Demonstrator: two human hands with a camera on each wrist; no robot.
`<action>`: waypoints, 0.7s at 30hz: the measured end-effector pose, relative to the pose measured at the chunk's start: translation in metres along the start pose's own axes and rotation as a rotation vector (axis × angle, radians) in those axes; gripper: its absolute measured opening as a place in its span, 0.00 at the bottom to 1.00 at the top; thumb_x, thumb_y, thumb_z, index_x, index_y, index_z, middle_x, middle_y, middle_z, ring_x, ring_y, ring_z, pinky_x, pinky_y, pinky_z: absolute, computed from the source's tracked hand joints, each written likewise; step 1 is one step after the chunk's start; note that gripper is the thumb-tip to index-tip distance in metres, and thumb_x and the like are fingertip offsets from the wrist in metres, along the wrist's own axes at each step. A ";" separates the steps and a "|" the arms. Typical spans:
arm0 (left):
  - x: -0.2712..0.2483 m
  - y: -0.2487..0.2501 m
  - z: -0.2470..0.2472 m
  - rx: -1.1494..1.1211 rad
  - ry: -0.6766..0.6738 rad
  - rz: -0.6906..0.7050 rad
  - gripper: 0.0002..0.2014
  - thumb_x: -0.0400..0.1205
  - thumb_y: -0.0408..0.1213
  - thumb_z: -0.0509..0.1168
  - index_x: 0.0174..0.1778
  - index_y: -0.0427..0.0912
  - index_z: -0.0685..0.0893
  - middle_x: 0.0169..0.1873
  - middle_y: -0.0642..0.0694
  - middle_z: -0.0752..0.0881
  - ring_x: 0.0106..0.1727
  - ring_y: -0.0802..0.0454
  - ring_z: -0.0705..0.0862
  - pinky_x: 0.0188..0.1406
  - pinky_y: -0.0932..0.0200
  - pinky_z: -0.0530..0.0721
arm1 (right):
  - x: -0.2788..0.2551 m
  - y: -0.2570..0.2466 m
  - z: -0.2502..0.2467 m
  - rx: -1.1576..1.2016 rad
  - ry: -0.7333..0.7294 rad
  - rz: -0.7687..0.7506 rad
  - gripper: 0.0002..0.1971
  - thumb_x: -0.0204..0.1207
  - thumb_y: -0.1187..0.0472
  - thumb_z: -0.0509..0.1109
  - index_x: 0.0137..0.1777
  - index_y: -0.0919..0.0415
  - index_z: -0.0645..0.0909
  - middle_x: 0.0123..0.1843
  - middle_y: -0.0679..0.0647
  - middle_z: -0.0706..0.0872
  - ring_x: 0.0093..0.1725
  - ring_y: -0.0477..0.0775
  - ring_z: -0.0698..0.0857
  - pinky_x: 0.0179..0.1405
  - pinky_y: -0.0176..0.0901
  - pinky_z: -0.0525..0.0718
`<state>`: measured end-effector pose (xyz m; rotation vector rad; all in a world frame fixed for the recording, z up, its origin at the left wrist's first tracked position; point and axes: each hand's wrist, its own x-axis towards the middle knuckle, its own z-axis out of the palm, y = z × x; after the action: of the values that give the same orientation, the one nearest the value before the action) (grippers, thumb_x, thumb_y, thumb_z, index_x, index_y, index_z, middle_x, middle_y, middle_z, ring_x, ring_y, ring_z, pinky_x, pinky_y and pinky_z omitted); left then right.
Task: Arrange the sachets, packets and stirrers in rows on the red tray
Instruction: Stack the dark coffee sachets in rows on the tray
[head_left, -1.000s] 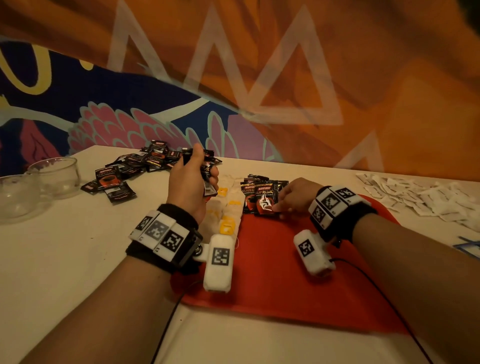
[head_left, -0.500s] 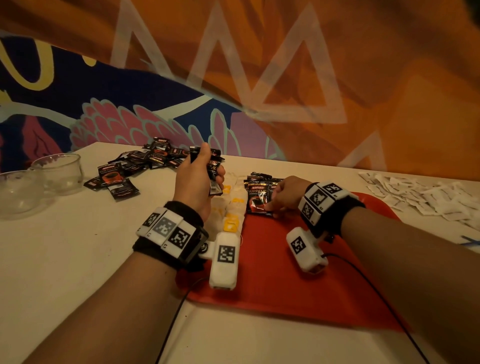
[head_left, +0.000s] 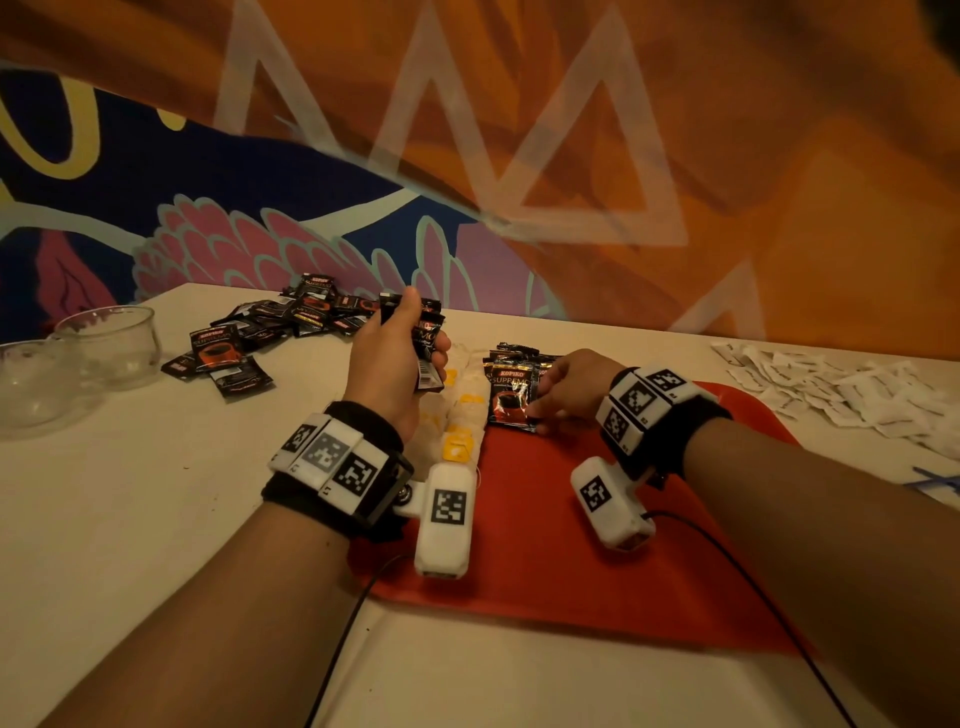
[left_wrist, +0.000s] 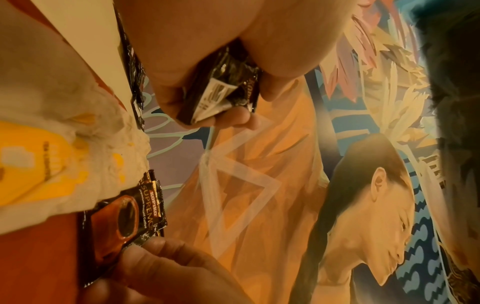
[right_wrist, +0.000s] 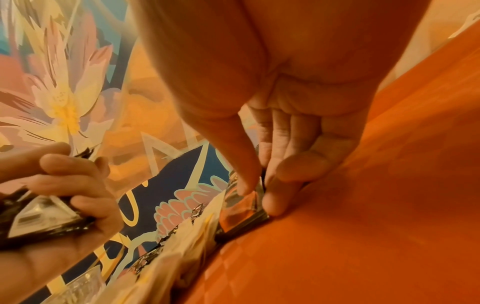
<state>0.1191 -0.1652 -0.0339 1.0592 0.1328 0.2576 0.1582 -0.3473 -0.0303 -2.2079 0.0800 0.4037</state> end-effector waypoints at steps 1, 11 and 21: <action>0.000 0.000 0.000 0.001 -0.001 -0.002 0.11 0.88 0.49 0.62 0.49 0.45 0.79 0.26 0.47 0.82 0.24 0.55 0.77 0.35 0.59 0.77 | 0.000 0.001 0.000 0.011 0.005 -0.003 0.10 0.74 0.71 0.76 0.44 0.61 0.77 0.38 0.59 0.88 0.35 0.53 0.89 0.28 0.38 0.81; -0.005 0.001 0.001 0.019 -0.048 -0.064 0.11 0.88 0.40 0.57 0.50 0.38 0.82 0.31 0.43 0.87 0.28 0.51 0.80 0.29 0.58 0.76 | 0.002 0.009 -0.012 0.086 0.050 -0.068 0.12 0.73 0.69 0.79 0.52 0.63 0.79 0.46 0.64 0.92 0.31 0.51 0.89 0.29 0.41 0.81; -0.017 -0.002 0.010 0.031 -0.135 -0.047 0.04 0.84 0.30 0.67 0.53 0.37 0.86 0.45 0.39 0.92 0.45 0.44 0.93 0.45 0.46 0.92 | -0.016 -0.001 -0.003 0.208 0.092 -0.448 0.12 0.74 0.49 0.78 0.43 0.58 0.85 0.36 0.49 0.85 0.36 0.47 0.82 0.31 0.40 0.78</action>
<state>0.1050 -0.1797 -0.0310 1.0992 0.0402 0.1419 0.1440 -0.3502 -0.0235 -1.9644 -0.3056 0.0411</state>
